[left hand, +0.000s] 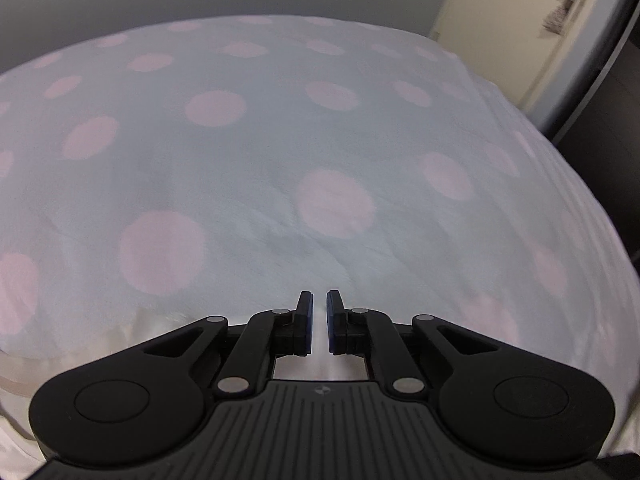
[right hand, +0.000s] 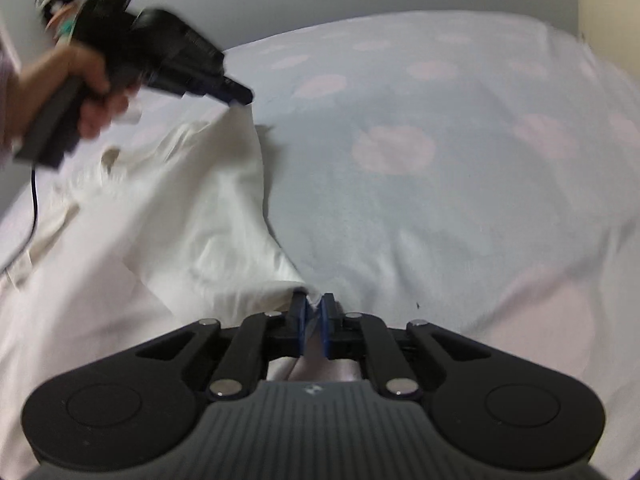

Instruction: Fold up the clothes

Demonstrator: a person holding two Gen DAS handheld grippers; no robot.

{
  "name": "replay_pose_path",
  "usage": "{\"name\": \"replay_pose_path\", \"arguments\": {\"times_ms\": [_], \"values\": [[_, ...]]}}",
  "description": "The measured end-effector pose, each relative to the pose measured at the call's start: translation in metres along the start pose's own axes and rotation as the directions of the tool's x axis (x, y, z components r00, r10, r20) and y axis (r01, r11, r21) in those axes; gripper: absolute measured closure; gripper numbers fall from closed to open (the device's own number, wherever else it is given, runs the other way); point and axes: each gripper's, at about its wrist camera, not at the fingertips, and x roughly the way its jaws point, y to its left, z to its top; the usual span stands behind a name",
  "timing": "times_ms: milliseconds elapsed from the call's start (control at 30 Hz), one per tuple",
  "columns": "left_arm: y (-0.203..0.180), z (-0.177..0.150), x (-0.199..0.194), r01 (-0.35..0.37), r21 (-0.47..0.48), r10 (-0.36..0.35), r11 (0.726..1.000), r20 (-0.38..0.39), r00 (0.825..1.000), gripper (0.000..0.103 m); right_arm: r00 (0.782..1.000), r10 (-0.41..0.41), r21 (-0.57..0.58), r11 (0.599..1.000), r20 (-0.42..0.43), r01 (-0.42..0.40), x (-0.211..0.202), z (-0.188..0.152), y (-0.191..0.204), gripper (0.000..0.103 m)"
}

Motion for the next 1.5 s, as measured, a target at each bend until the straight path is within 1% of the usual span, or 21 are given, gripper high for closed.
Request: {"name": "replay_pose_path", "arguments": {"times_ms": [67, 167, 200, 267, 300, 333, 367, 433, 533, 600, 667, 733, 800, 900, 1000, 1133, 1233, 1267, 1333, 1367, 1500], "values": [[0.005, 0.003, -0.003, -0.035, -0.017, 0.035, 0.999, 0.017, 0.999, 0.098, 1.000, -0.007, -0.007, 1.000, -0.003, 0.007, -0.001, 0.001, 0.003, 0.094], [0.007, 0.003, -0.019, -0.024, -0.005, 0.024, 1.000, 0.046, 0.999, 0.098, 1.000, -0.021, 0.003, 1.000, -0.008, 0.021, -0.005, 0.001, 0.003, 0.092], [0.007, 0.001, -0.026, -0.020, 0.005, 0.019, 1.000, 0.050, 0.999, 0.098, 0.999, -0.043, 0.002, 0.999, -0.005, 0.043, -0.007, 0.002, 0.004, 0.089], [0.004, -0.007, -0.040, -0.027, 0.038, 0.025, 0.999, 0.058, 0.998, 0.098, 0.991, -0.132, -0.026, 0.991, 0.013, 0.132, -0.008, 0.007, 0.006, 0.088], [0.004, -0.013, -0.048, -0.023, 0.047, 0.020, 0.999, 0.063, 0.998, 0.098, 0.987, -0.160, -0.029, 0.987, 0.026, 0.161, -0.010, 0.008, 0.005, 0.084], [0.006, -0.022, -0.057, -0.018, 0.043, 0.016, 0.999, 0.065, 0.998, 0.098, 0.985, -0.166, -0.018, 0.986, 0.039, 0.166, -0.011, 0.008, 0.002, 0.084], [0.008, -0.032, -0.067, -0.014, 0.040, 0.011, 0.999, 0.068, 0.998, 0.098, 0.987, -0.155, -0.002, 0.988, 0.049, 0.155, -0.013, 0.008, 0.000, 0.084], [0.012, -0.052, -0.087, -0.006, 0.033, 0.004, 0.999, 0.072, 0.997, 0.096, 0.996, -0.071, 0.028, 0.997, 0.059, 0.069, -0.014, 0.008, -0.002, 0.084], [0.021, -0.092, -0.126, -0.035, 0.010, 0.035, 0.999, 0.048, 0.998, 0.093, 0.998, 0.042, 0.009, 0.999, 0.055, -0.042, -0.014, 0.008, 0.009, 0.084], [0.029, -0.122, -0.159, -0.084, -0.014, 0.084, 0.996, 0.024, 0.996, 0.089, 0.997, 0.067, -0.022, 0.998, 0.039, -0.066, -0.014, 0.008, 0.019, 0.084], [0.038, -0.155, -0.194, -0.145, -0.045, 0.146, 0.988, 0.005, 0.989, 0.088, 0.998, 0.052, -0.052, 0.997, 0.022, -0.051, -0.013, 0.008, 0.026, 0.083], [0.046, -0.191, -0.233, -0.227, -0.086, 0.227, 0.970, -0.006, 0.974, 0.087, 0.999, 0.045, -0.066, 0.997, 0.015, -0.044, -0.014, 0.007, 0.031, 0.083], [0.055, -0.227, -0.271, -0.300, -0.159, 0.301, 0.941, -0.019, 0.953, 0.085, 0.999, 0.043, -0.077, 0.996, 0.011, -0.042, -0.016, 0.006, 0.037, 0.082], [0.066, -0.279, -0.322, -0.376, -0.310, 0.380, 0.874, -0.048, 0.924, 0.084, 0.997, 0.072, -0.107, 0.992, 0.009, -0.071, -0.022, 0.002, 0.054, 0.076], [0.069, -0.323, -0.364, -0.389, -0.447, 0.422, 0.806, -0.028, 0.906, 0.080, 0.994, 0.108, -0.150, 0.983, 0.003, -0.106, -0.024, -0.003, 0.079, 0.071], [0.071, -0.373, -0.402, -0.380, -0.533, 0.451, 0.756, 0.003, 0.892, 0.076, 0.991, 0.134, -0.203, 0.970, -0.009, -0.133, -0.030, -0.020, 0.110, 0.071], [0.072, -0.408, -0.424, -0.387, -0.576, 0.475, 0.720, 0.003, 0.880, 0.070, 0.985, 0.169, -0.145, 0.975, -0.014, -0.170, -0.050, -0.035, 0.117, 0.070], [0.073, -0.420, -0.428, -0.382, -0.592, 0.477, 0.710, 0.004, 0.879, 0.064, 0.982, 0.188, -0.112, 0.976, -0.021, -0.189, -0.058, -0.040, 0.118, 0.068], [0.074, -0.443, -0.431, -0.375, -0.615, 0.476, 0.693, 0.000, 0.879, 0.063, 0.975, 0.216, -0.070, 0.973, -0.045, -0.219, -0.078, -0.051, 0.121, 0.065], [0.075, -0.453, -0.429, -0.373, -0.617, 0.471, 0.693, -0.004, 0.882, 0.063, 0.976, 0.210, -0.079, 0.974, -0.052, -0.214, -0.090, -0.057, 0.126, 0.065], [0.081, -0.473, -0.418, -0.317, -0.599, 0.407, 0.735, 0.016, 0.913, 0.063, 0.984, 0.161, -0.124, 0.978, -0.072, -0.169, -0.134, -0.075, 0.149, 0.061]]}}
